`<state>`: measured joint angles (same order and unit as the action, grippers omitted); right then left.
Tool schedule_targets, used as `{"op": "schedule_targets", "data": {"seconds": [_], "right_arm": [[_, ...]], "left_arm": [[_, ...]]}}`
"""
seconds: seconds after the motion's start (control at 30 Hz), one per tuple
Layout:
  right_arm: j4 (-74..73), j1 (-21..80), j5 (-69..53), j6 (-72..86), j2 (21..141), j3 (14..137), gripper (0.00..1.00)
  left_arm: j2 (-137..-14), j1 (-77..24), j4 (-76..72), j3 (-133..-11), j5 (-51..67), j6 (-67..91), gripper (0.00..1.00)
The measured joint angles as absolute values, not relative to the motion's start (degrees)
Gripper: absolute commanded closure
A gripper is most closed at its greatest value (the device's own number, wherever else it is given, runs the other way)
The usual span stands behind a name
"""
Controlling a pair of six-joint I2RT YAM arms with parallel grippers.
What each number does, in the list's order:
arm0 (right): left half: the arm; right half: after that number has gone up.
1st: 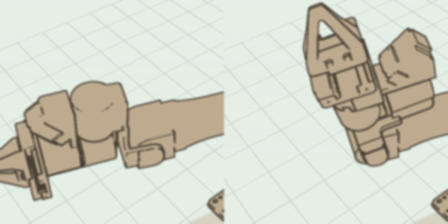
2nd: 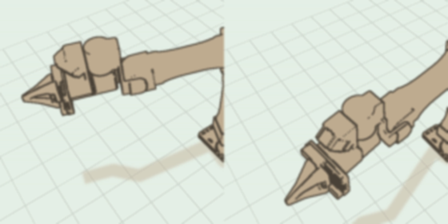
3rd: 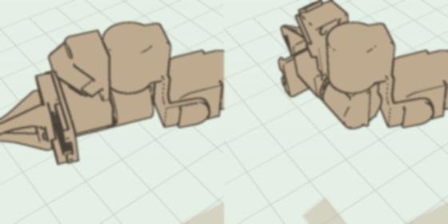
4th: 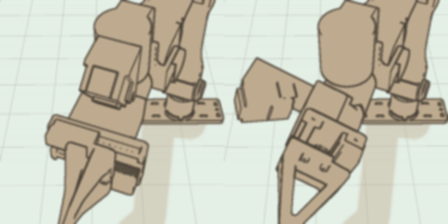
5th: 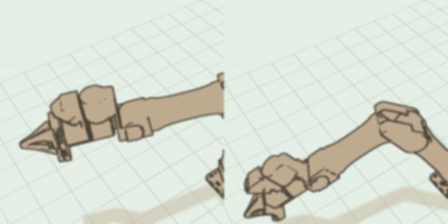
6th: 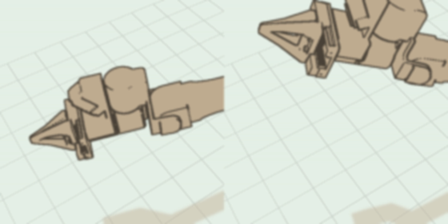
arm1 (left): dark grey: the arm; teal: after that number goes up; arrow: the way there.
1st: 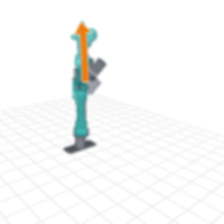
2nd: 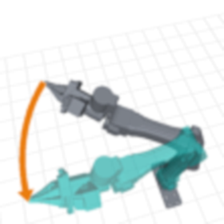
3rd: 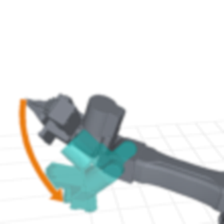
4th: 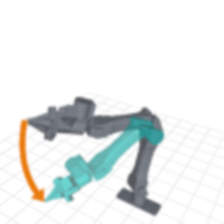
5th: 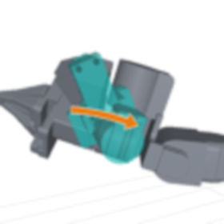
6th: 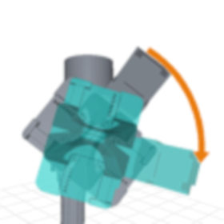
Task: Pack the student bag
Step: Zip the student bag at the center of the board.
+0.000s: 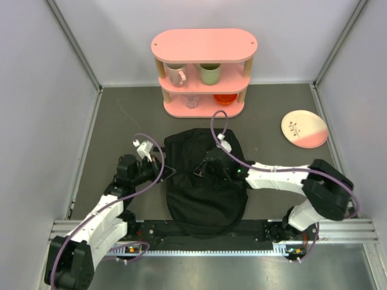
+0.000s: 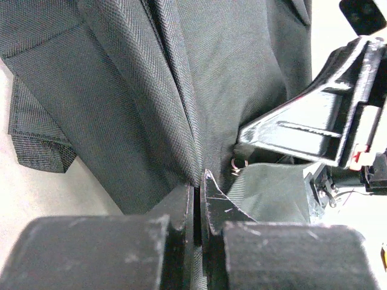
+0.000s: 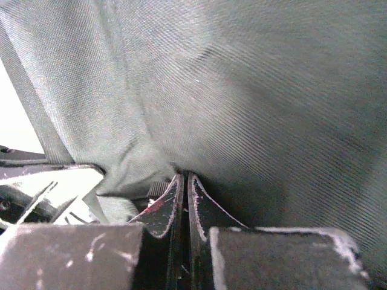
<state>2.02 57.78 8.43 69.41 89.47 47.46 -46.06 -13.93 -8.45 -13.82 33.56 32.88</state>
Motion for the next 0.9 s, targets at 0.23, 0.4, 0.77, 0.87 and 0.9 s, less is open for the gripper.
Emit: {"op": "schedule_targets", "data": {"seconds": [0.23,0.4,0.77,0.87,0.9], "right_arm": [[-1.91,57.49,16.10,63.99,77.71,41.76,1.00],[-3.66,55.51,18.02,61.45,74.56,39.05,1.00],[-10.61,45.34,20.43,56.97,60.07,30.85,1.00],[-11.73,44.25,20.36,55.48,59.05,30.79,1.00],[-11.94,44.12,20.38,55.07,59.02,30.81,1.00]], "left_arm": [[-44.60,-14.13,-6.52,-13.82,32.32,32.10,1.00],[-44.45,-14.17,-5.61,-14.00,31.44,31.42,1.00],[-45.93,-14.46,-4.10,-15.44,30.35,30.85,1.00],[-46.61,-14.59,-3.62,-16.12,30.37,30.72,1.00],[-46.68,-14.68,-3.49,-16.25,30.35,30.70,1.00]]}}
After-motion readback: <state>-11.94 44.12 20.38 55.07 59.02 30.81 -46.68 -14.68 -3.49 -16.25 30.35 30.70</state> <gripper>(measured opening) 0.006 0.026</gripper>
